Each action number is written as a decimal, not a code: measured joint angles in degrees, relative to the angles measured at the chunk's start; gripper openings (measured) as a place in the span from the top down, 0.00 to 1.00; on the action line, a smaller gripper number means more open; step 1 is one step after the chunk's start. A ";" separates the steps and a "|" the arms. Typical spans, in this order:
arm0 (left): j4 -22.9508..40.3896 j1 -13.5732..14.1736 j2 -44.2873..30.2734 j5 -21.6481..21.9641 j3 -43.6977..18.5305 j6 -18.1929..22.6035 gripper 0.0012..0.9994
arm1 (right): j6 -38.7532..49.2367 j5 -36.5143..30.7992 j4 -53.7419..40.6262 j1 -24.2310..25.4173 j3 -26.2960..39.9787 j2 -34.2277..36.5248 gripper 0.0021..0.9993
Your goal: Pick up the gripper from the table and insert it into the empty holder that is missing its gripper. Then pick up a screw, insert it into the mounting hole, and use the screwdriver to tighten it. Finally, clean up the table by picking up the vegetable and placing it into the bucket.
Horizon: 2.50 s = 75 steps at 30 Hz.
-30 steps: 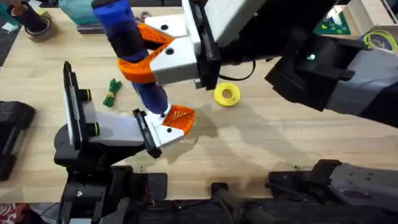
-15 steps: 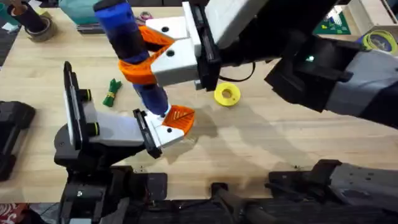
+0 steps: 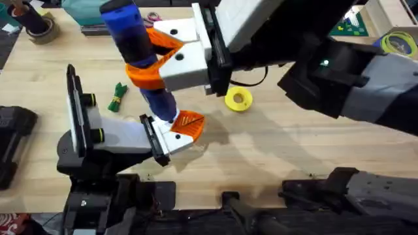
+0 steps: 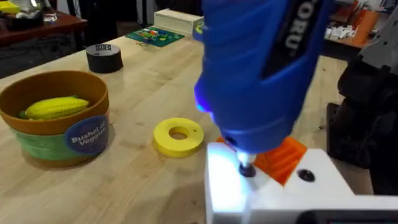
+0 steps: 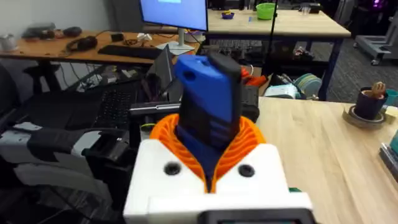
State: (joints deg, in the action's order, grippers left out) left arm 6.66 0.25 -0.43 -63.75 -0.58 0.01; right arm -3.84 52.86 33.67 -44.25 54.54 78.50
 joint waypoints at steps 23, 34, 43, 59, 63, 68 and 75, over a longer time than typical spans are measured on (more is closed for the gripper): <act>-0.02 0.00 0.00 0.08 0.00 0.00 0.99 | -0.61 0.20 1.99 0.00 -0.63 0.00 0.98; -0.02 0.00 0.02 0.13 0.00 0.02 0.99 | -6.96 0.13 9.50 0.28 -0.30 -0.02 0.98; -0.02 0.00 0.01 0.15 0.00 0.02 0.99 | -7.65 0.13 4.79 1.11 4.23 -0.02 0.98; -0.02 0.00 0.02 0.17 0.00 0.02 0.99 | 17.68 -18.13 -65.54 13.17 36.70 -0.28 0.98; -0.02 0.00 0.02 0.17 0.00 0.02 0.99 | 25.45 -25.82 -74.57 18.05 38.07 -0.83 0.98; -0.02 0.00 0.02 0.17 0.00 0.02 0.99 | 36.50 -35.72 -84.69 25.05 38.07 -0.33 0.98; -0.02 0.00 0.00 0.17 0.00 0.02 0.99 | 50.28 -42.55 -87.67 33.80 36.57 5.41 0.98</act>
State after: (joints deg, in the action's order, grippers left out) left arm 6.63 0.25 -0.43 -63.57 -0.58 0.03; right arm 46.45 10.31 -54.00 -10.45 91.12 83.91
